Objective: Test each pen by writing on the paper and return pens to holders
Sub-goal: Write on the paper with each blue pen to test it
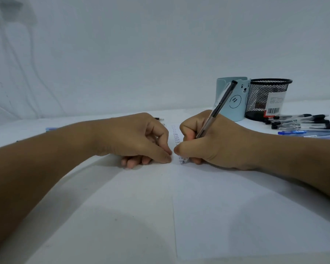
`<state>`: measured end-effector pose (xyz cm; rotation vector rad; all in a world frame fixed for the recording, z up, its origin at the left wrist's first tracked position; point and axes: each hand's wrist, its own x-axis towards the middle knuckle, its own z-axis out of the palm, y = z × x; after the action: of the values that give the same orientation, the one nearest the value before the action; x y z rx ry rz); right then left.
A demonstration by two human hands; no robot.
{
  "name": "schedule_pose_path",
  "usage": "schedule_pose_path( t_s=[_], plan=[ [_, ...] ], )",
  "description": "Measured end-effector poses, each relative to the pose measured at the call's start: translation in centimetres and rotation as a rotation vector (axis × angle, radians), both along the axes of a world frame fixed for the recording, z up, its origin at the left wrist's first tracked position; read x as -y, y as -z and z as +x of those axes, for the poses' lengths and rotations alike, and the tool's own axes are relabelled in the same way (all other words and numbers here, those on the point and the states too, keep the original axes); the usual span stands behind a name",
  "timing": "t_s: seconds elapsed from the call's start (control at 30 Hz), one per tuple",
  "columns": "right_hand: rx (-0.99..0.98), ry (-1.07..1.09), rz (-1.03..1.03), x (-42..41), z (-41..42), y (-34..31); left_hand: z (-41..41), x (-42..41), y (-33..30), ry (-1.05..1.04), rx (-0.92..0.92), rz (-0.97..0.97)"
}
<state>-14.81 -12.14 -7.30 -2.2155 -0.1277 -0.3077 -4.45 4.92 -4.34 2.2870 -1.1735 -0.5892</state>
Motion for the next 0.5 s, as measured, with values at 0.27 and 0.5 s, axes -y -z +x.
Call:
schedule_pose_path(
  t_s=[0.27, 0.5],
  plan=[
    [0.025, 0.007, -0.017, 0.3, 0.0, 0.2, -0.4, -0.9, 1.6, 0.038, 0.134, -0.152],
    [0.008, -0.002, -0.006, 0.2, 0.0, 0.1, -0.6, -0.6, 1.6, 0.02, 0.185, -0.152]
  ],
)
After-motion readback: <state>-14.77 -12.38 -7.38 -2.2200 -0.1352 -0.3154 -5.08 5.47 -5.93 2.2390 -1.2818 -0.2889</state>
